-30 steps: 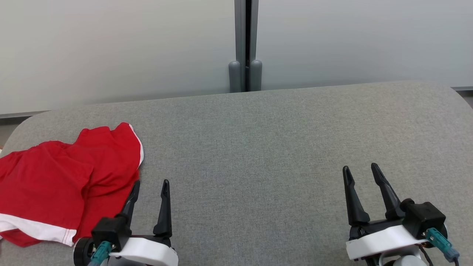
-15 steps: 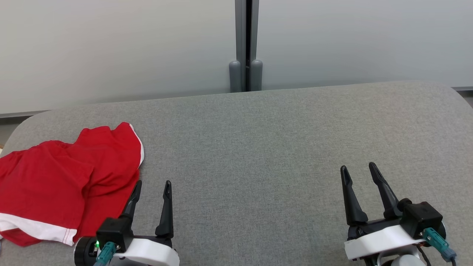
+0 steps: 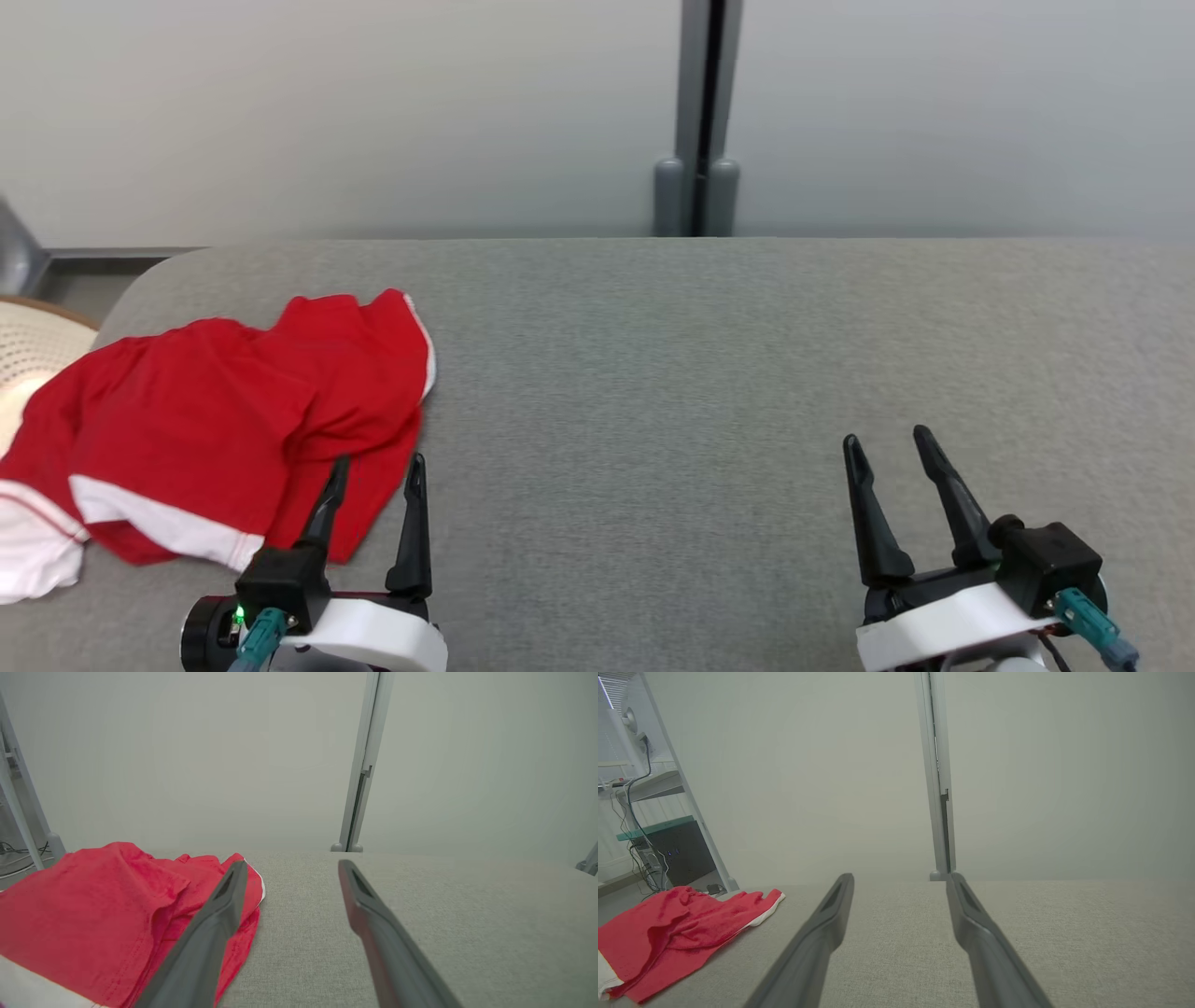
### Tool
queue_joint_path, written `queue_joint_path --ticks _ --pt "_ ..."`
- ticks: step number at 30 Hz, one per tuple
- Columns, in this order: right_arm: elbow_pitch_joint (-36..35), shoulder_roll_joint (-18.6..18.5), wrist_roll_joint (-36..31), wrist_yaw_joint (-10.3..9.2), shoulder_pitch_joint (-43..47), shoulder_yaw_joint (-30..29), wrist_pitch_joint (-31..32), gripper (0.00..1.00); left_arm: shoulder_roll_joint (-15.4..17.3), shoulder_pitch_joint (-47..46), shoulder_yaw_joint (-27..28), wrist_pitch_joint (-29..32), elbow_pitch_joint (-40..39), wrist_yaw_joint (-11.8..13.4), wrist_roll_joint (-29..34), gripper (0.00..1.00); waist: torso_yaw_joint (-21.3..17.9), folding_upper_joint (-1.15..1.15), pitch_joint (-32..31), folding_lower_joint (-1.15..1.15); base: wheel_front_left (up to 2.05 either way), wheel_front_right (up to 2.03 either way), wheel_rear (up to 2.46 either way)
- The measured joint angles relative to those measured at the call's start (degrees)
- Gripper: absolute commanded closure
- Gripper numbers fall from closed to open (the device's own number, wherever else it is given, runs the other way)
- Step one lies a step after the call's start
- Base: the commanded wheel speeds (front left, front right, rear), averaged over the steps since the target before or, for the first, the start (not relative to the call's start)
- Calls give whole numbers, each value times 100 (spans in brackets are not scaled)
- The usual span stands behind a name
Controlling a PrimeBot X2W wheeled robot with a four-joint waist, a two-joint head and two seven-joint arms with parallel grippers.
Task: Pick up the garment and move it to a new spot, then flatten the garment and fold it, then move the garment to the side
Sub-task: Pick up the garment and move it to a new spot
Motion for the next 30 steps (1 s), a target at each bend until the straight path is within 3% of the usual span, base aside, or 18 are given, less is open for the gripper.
queue_joint_path --ticks 18,30 --pt "136 3 212 0 48 432 0 0 3 154 427 0 -99 -44 153 0 1556 0 -153 0 0 0 0" --pt "189 3 292 0 87 527 -1 0 3 202 404 0 -92 -93 202 0 2181 0 -166 0 0 0 0"
